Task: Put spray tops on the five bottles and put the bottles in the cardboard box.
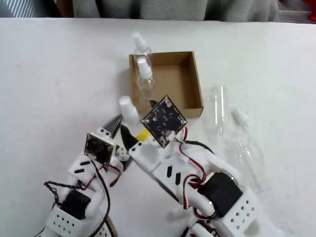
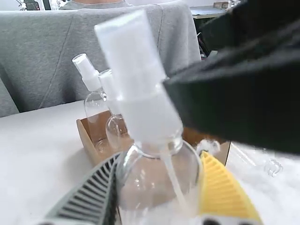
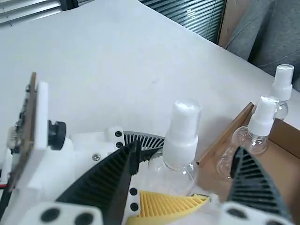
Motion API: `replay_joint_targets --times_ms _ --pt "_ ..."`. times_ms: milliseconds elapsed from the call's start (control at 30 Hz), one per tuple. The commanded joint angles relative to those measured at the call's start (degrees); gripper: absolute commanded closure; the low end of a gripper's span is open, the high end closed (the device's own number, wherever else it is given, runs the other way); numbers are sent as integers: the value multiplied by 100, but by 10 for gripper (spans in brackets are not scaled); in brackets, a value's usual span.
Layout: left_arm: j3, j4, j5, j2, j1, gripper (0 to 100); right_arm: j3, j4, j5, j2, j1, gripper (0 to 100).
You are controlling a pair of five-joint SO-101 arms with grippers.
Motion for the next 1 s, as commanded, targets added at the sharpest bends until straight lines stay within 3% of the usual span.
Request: replay_joint_targets --times_ms 0,267,333,467,567,667,967 --pt "-26 26 -44 -119 66 977 -413 75 18 -66 -31 724" --pt "-26 26 -44 -119 66 977 -826 66 18 -66 154 737" --pt "-26 26 -44 -119 66 977 -1187 75 18 -4 409 792" --pt "-26 26 -44 -119 66 977 -1600 57 18 207 725 998" --pt "-26 26 -44 -119 66 977 -1679 75 18 558 734 944" --pt "-26 26 -44 -119 66 977 -1899 48 18 1007 699 988" --pt "-26 26 -44 -119 66 977 -3200 400 18 2563 690 984"
